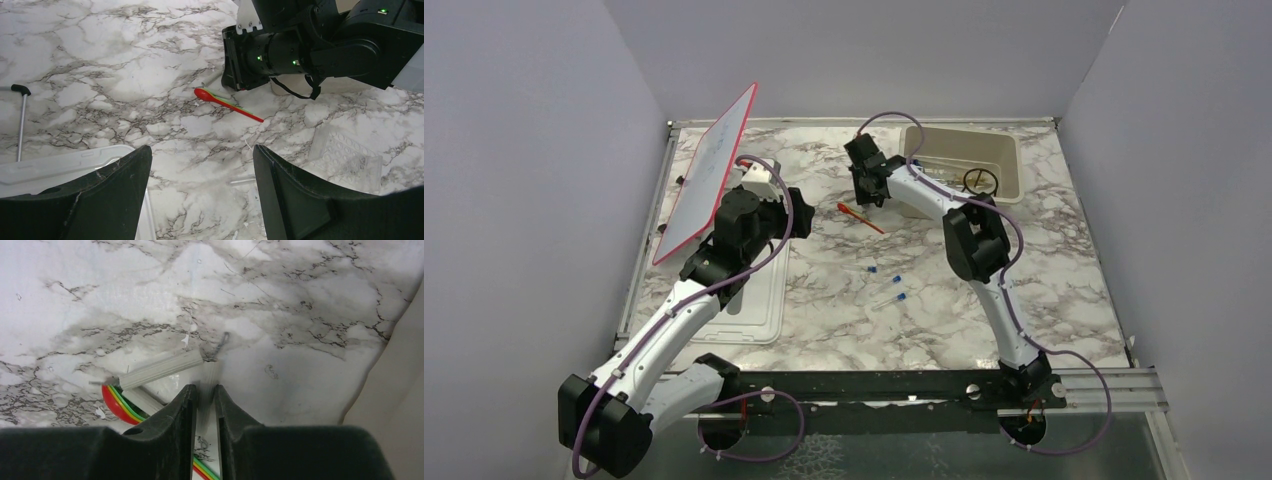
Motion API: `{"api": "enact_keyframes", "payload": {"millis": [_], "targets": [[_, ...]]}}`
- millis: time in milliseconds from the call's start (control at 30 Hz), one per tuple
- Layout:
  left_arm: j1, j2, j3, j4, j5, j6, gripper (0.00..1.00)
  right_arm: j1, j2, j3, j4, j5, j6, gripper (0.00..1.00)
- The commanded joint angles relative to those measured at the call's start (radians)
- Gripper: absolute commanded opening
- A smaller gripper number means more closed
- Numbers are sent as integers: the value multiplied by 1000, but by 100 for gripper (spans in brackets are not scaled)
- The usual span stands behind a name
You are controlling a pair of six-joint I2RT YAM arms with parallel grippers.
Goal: Organize the chemistry lab equipment
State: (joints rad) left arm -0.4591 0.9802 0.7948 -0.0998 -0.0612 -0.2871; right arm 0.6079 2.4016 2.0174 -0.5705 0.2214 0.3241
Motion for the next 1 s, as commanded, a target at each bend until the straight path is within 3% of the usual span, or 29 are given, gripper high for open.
{"api": "enact_keyframes", "payload": {"millis": [0, 267, 600, 800, 967], "targets": [[1, 0, 35, 9, -8, 6, 77, 1, 42, 40, -21, -23, 12, 18], [2, 0, 35, 8, -9, 6, 77, 0, -26, 20, 96, 0, -2, 1], [2, -5, 34, 6, -19, 6, 77, -1, -313, -85, 282, 46, -46, 1], [2, -5, 37, 7, -9, 4, 77, -27, -451, -137, 284, 103, -69, 1], [1, -8, 35, 7, -8, 3, 77, -121, -550, -230, 262, 110, -55, 1]]}}
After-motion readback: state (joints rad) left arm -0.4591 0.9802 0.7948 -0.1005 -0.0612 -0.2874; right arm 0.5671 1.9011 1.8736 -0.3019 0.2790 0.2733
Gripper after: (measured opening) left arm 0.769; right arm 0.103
